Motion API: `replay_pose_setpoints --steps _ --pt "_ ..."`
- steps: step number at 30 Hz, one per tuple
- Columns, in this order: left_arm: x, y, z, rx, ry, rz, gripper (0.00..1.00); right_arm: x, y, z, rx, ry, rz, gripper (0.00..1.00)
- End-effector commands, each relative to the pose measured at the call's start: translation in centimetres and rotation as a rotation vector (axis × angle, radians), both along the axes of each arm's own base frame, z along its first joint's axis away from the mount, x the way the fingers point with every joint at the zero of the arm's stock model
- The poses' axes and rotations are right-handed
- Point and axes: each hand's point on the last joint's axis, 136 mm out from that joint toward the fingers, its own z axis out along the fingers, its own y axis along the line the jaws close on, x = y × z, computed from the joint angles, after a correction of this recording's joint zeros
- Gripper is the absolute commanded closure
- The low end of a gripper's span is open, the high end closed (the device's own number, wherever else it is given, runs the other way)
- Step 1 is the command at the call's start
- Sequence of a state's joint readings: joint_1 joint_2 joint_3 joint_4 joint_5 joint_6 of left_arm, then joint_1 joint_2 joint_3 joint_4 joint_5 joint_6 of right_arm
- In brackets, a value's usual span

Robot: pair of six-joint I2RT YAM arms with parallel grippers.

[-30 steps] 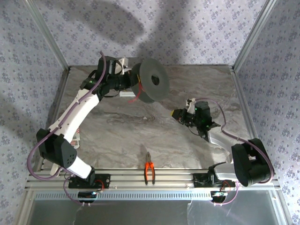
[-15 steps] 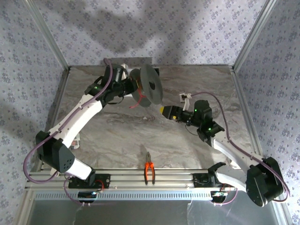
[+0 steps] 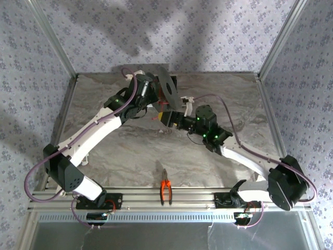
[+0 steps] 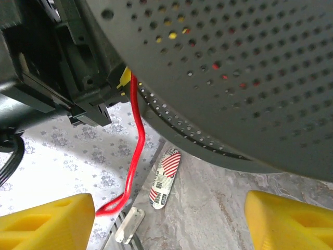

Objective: Wrap the cables

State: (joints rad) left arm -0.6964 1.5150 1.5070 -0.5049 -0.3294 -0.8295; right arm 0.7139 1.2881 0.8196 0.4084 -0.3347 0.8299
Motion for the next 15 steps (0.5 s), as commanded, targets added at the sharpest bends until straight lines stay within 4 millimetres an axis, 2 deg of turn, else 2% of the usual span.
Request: replay_pose_setpoints --steps 1,10,12,15 --pt "1.1 0.0 3.3 -0.049 -0.094 0.066 1.00 0.7 0.8 2.0 0.027 -0.042 -0.033 0.25" --pt "1.0 -0.4 3.1 -0.027 -0.104 0.084 1.00 1.9 2.1 1.4 -0.041 -0.026 -0.075 0.36" --pt "1.0 -0.4 3.2 -0.030 -0.107 0.083 1.00 2.3 2.4 1.0 -0.062 -0.006 -0.081 0.43" --pt "1.0 -0.4 3.4 -0.033 -0.113 0.083 1.00 2.5 2.7 0.4 -0.080 0.011 -0.086 0.60"
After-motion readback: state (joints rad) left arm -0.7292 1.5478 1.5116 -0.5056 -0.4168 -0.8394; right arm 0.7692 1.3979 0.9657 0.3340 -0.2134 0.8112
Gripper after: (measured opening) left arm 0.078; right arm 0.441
